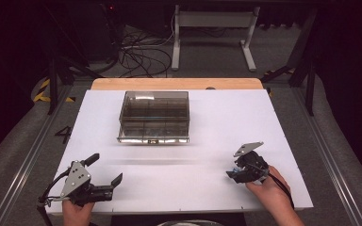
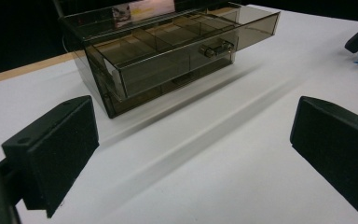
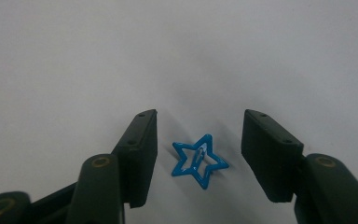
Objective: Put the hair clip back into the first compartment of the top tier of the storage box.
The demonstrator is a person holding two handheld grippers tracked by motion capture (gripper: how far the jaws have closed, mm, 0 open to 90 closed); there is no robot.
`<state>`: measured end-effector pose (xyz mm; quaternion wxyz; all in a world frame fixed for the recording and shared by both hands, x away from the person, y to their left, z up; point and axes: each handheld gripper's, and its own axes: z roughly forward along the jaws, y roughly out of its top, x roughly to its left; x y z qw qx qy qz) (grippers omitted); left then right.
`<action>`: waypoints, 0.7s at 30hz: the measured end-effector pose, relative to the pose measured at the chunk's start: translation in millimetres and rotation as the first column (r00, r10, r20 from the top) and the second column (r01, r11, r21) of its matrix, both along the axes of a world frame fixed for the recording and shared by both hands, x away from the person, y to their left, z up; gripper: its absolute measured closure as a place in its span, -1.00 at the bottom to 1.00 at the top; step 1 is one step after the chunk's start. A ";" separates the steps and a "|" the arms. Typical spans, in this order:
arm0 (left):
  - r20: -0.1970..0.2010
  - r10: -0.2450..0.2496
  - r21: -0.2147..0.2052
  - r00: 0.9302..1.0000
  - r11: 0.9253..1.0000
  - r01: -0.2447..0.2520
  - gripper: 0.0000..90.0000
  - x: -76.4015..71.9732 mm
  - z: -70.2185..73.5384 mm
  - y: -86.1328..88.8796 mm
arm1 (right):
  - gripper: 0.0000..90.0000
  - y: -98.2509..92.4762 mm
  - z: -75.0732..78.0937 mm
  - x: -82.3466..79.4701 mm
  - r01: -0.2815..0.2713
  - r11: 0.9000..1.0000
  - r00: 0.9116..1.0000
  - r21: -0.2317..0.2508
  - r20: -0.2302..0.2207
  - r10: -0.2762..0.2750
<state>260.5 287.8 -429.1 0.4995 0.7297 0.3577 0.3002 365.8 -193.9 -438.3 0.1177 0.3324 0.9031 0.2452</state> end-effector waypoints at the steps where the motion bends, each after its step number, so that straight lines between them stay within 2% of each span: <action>1: 0.001 -0.002 0.002 1.000 1.000 0.002 -0.96 0.1 0.0 0.0 | 0.10 -0.2 -0.4 -0.1 0.003 1.000 1.000 -0.001 -0.001 -0.003; 13: 0.005 -0.003 0.007 1.000 1.000 0.003 -0.96 -0.1 0.4 0.0 | 0.38 -0.2 -3.1 -0.5 0.033 0.999 0.999 -0.014 -0.026 -0.033; 21: 0.007 -0.002 0.007 1.000 1.000 0.002 -0.96 -0.2 0.5 0.0 | 0.42 -0.1 -3.4 -0.7 0.035 0.999 0.999 -0.012 -0.026 -0.035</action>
